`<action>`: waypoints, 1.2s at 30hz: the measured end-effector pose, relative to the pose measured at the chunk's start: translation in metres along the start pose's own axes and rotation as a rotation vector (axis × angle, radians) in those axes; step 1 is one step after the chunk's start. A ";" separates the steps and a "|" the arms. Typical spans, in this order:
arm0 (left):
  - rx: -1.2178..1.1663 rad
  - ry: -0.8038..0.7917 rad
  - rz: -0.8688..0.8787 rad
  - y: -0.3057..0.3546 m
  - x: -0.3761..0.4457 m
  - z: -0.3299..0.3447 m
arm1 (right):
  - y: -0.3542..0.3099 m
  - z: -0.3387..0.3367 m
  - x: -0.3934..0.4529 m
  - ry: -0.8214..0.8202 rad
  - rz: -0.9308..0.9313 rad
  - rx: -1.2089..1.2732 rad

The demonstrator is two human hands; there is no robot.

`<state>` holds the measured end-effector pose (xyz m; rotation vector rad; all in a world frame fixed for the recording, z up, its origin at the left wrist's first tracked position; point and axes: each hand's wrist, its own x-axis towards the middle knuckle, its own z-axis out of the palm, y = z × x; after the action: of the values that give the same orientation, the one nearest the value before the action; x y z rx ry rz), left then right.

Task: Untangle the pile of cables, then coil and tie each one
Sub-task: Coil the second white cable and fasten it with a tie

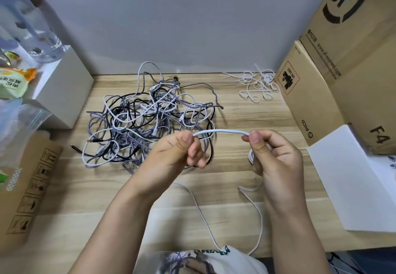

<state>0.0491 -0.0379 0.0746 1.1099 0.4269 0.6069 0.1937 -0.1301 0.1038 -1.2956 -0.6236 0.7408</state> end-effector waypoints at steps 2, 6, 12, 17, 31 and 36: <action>-0.212 -0.034 -0.029 0.003 0.001 0.007 | 0.003 -0.003 0.003 -0.002 -0.004 -0.006; -0.723 -0.257 -0.077 0.017 0.006 0.020 | 0.017 -0.006 0.007 -0.124 -0.092 -0.289; -0.495 0.175 0.036 0.021 0.018 0.031 | 0.032 0.007 -0.009 -0.458 -0.024 -0.644; -0.190 0.207 -0.024 0.010 0.015 0.029 | 0.024 0.006 -0.014 -0.544 0.035 -0.667; 0.436 -0.155 -0.308 0.016 0.010 0.017 | 0.001 -0.001 -0.011 -0.325 0.114 -0.272; 0.146 -0.495 -0.312 0.015 0.007 0.012 | -0.011 -0.001 -0.009 -0.128 -0.123 -0.283</action>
<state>0.0575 -0.0369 0.0931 1.2554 0.2072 0.0177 0.1905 -0.1395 0.1142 -1.4608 -0.9290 0.6530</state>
